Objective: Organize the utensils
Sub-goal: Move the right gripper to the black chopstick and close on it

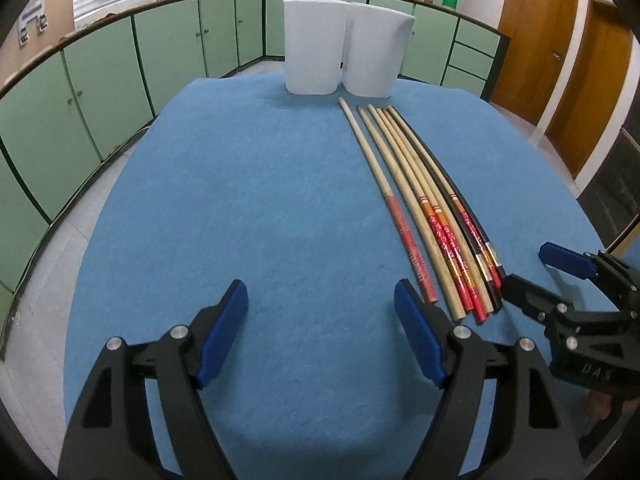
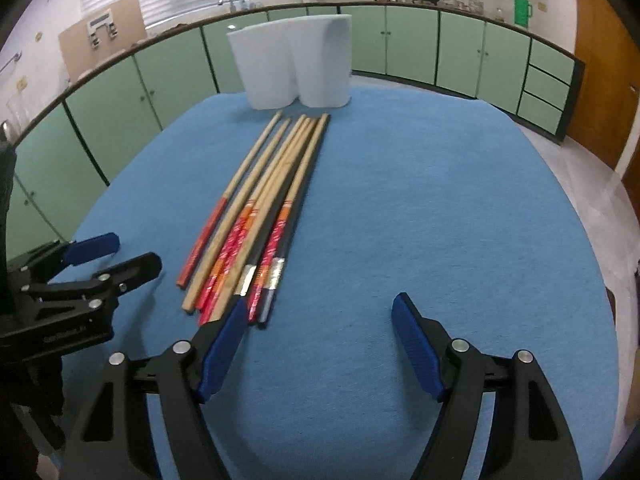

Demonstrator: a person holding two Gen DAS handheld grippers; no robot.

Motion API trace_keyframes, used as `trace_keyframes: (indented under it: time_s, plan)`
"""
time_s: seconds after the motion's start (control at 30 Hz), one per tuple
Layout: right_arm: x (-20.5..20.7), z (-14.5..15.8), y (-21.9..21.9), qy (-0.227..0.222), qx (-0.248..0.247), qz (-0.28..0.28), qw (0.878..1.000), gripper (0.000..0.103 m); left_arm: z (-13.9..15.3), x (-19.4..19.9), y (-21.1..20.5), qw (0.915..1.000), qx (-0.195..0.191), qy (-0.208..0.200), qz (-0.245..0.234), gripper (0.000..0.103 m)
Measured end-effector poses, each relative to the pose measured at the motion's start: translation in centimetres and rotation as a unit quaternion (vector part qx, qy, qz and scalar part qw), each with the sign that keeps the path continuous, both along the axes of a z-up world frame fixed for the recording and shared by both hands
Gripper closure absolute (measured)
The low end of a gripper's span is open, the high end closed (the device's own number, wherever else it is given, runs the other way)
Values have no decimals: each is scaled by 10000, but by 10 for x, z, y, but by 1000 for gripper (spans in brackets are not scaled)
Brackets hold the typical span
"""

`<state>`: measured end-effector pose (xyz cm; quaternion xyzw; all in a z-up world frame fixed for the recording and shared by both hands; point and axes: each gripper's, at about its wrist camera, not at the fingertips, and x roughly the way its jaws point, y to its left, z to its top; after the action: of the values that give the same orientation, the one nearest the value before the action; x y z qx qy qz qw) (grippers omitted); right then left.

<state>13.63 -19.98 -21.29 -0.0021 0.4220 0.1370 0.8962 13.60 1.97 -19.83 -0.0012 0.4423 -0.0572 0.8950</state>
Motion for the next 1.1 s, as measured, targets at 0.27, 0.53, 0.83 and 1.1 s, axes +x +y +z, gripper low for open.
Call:
trace_keyframes:
  time_s: [0.27, 0.53, 0.83, 1.1]
  plan:
    - [0, 1, -6, 18, -59, -225, 9997, 30, 2, -3, 5, 10000, 72, 0, 58, 28]
    - [-1, 0, -7, -20, -235, -355, 9991, 30, 1, -4, 5, 10000, 57, 18, 79, 27]
    - [-4, 4, -12, -84, -14, -313, 9995, 30, 0, -4, 6, 9999, 21, 31, 121, 26]
    - [0, -2, -8, -7, -356, -448, 9984, 33, -1, -4, 9, 9999, 21, 39, 130, 25]
